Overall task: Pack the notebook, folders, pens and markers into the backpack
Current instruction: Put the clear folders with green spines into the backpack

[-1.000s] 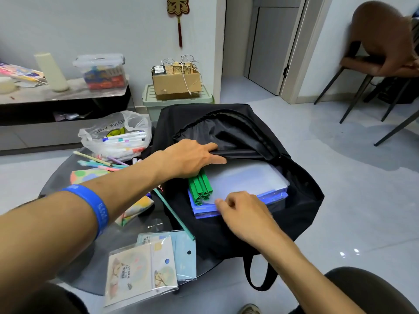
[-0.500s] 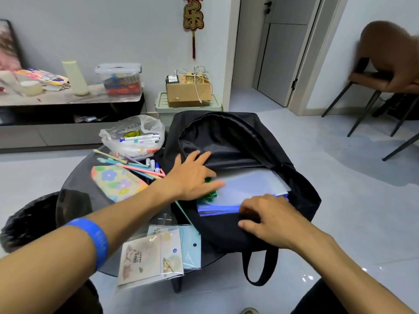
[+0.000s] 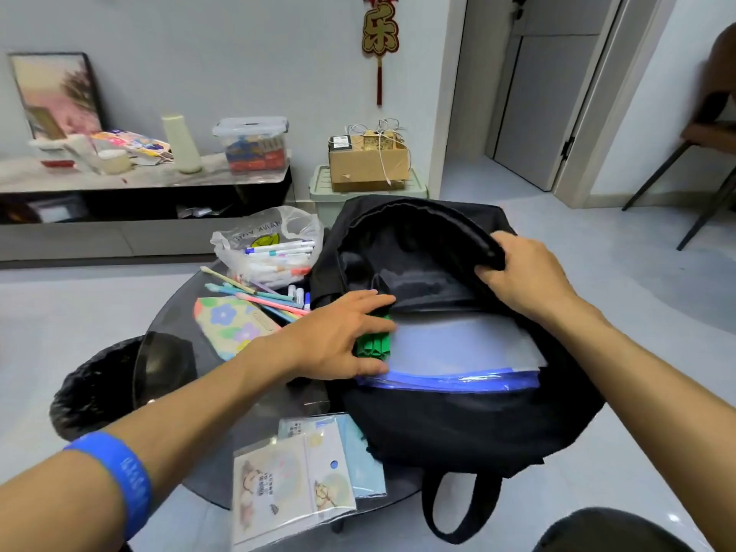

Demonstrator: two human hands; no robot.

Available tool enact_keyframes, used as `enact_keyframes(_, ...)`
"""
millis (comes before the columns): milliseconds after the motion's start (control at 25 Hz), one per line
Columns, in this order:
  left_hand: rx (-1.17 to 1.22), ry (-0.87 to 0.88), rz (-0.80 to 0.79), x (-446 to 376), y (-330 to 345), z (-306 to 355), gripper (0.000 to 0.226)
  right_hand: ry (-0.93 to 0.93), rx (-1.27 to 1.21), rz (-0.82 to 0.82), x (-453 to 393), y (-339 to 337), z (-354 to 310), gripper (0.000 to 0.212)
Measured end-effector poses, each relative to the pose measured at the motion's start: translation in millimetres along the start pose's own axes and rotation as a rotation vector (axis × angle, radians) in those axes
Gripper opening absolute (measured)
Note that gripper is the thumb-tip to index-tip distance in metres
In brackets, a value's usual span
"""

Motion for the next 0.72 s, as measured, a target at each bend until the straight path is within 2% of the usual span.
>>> enact_keyframes(80,0.241,0.022,0.312,6.7,-37.1,1.9,0.054,0.041,-0.194,0.014,-11.0,4.3,11.2,0.034)
enact_keyframes(160,0.371,-0.102,0.665,12.3,-75.0,-16.2,0.070,0.125,-0.416,0.109,-23.0,-7.2,25.4,0.039)
enact_keyframes(200,0.447,-0.235,0.758,9.8,-84.8,-31.3,0.083,0.156,-0.481,0.166,-28.2,-18.0,28.9,0.039)
enact_keyframes(240,0.578,-0.395,0.767,3.0,-86.4,-47.3,0.093,0.165,-0.541,0.220,-35.5,-29.2,32.4,0.039)
enact_keyframes(280,0.760,-0.523,0.733,-6.2,-83.3,-58.5,0.094,0.162,-0.615,0.268,-41.6,-43.4,30.7,0.037)
enact_keyframes(320,0.949,-0.565,0.698,-19.0,-82.9,-61.7,0.079,0.134,-0.677,0.314,-48.2,-59.0,26.0,0.033)
enact_keyframes(360,1.078,-0.515,0.691,-32.1,-91.4,-61.0,0.051,0.098,-0.712,0.335,-52.8,-72.8,18.1,0.032)
enact_keyframes(400,1.065,-0.446,0.737,-38.0,-110.0,-60.9,0.026,0.054,-0.734,0.348,-57.0,-83.8,9.5,0.032)
enact_keyframes(440,1.011,-0.368,0.788,-40.7,-132.8,-57.3,0.019,0.024,-0.738,0.352,-59.1,-91.8,3.9,0.031)
enact_keyframes(520,0.996,-0.237,0.815,-42.8,-157.7,-50.2,0.020,0.002,-0.724,0.351,-58.2,-97.0,2.0,0.025)
enact_keyframes(600,1.007,-0.186,0.780,-37.0,-155.9,-42.5,0.017,0.000,-0.731,0.323,-49.5,-92.1,3.5,0.027)
enact_keyframes(720,1.039,-0.163,0.638,-27.0,-123.6,-33.8,0.010,0.023,-0.686,0.286,-35.4,-78.3,11.5,0.028)
Point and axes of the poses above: each hand's wrist, its own x-axis away from the middle knuckle, its own y-axis out of the palm, z = x × y, the point moved 10 cm from there along -x, towards the middle knuckle, and after that the axes turned 3 degrees about -y, right-handed, at the moved point
